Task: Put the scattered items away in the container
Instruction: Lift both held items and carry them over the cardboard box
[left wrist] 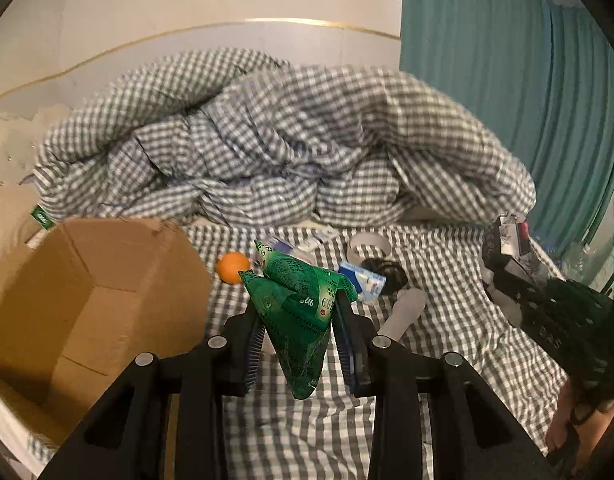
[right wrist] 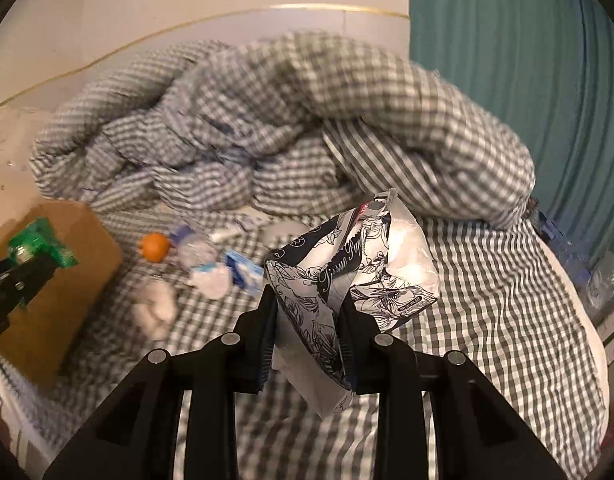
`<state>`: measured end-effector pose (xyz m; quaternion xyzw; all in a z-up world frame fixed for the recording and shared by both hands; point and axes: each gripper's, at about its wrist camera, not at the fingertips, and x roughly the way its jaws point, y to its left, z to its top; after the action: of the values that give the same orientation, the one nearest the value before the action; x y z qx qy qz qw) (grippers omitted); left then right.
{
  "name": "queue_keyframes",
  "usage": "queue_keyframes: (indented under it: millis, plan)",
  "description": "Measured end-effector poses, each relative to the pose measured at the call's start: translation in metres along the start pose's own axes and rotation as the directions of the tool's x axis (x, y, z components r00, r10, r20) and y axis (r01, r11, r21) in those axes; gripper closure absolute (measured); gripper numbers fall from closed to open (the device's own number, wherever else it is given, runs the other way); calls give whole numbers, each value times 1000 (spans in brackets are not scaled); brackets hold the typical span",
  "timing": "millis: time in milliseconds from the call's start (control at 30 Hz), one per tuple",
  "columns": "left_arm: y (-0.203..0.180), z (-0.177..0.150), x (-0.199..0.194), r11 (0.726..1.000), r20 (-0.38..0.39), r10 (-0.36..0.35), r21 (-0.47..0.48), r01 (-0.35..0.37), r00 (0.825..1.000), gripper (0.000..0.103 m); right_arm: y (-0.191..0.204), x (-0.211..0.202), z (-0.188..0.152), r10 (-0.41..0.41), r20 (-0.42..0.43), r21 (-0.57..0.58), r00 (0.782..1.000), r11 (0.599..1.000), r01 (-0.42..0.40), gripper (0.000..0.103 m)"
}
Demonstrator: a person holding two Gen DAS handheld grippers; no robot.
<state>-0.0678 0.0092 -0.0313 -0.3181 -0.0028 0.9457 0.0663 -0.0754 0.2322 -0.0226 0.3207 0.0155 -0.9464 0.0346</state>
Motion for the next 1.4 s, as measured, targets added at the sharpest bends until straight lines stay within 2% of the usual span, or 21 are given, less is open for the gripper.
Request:
queue_keyframes:
  millis: [267, 467, 700, 1033, 1233, 1333, 1400]
  plan:
    - [24, 18, -60, 999, 71, 40, -28, -38, 997, 70, 38, -74, 15, 63, 85, -34, 994, 998, -60, 75]
    - [48, 27, -99, 995, 121, 97, -44, -92, 988, 70, 65, -101, 30, 112, 113, -64, 987, 992, -105, 75]
    - [79, 37, -126, 988, 151, 149, -63, -141, 977, 70, 98, -120, 43, 164, 149, -103, 975, 983, -150, 75]
    - [151, 29, -106, 962, 98, 263, -98, -253, 960, 70, 144, -107, 47, 239, 130, -143, 962, 965, -220, 74]
    - [190, 24, -85, 956, 50, 278, -111, -271, 959, 69, 176, -101, 48, 275, 116, -180, 954, 951, -252, 74]
    - [203, 21, -69, 948, 12, 303, -101, -301, 953, 69, 190, -100, 48, 287, 122, -197, 950, 945, -261, 74]
    - [212, 19, -63, 950, 5, 293, -113, -291, 956, 67, 201, -99, 49, 295, 126, -216, 947, 940, -264, 74]
